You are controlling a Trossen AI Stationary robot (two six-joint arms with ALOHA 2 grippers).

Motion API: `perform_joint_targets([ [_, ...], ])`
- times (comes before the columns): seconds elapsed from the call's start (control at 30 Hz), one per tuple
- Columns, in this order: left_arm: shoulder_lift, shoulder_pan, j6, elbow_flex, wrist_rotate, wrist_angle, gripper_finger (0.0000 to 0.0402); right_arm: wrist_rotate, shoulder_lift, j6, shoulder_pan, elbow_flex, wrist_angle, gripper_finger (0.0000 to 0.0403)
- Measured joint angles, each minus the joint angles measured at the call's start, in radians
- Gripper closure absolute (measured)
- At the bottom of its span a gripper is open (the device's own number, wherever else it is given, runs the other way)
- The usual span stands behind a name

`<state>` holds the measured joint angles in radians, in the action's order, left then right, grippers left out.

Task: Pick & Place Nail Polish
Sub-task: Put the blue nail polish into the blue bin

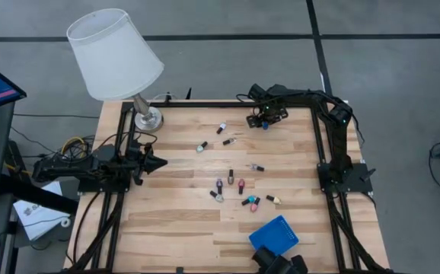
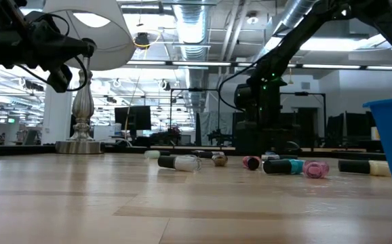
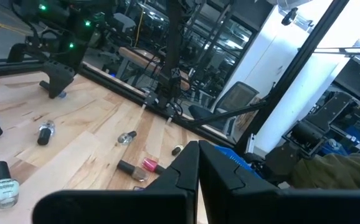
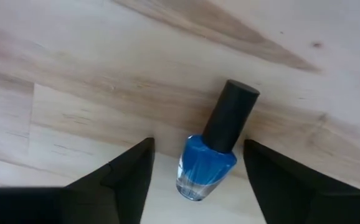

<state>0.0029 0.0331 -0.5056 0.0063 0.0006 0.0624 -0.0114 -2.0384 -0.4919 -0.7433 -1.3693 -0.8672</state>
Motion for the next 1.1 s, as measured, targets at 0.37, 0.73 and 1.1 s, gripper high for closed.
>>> perform_joint_targets([
  [0.37, 0.000, 0.000, 0.000, 0.000, 0.000, 0.008, 0.0401, 0.024, 0.000, 0.021, -0.001, 0.002, 0.006, 0.0272],
  [0.73, 0.000, 0.000, 0.000, 0.000, 0.000, 0.010, 0.0401, 0.029, 0.000, 0.021, -0.001, 0.002, 0.008, 0.0282],
  [1.1, 0.000, 0.000, 0.000, 0.000, 0.000, 0.014, 0.0401, 0.044, 0.041, 0.029, -0.016, 0.005, 0.006, 0.0295],
])
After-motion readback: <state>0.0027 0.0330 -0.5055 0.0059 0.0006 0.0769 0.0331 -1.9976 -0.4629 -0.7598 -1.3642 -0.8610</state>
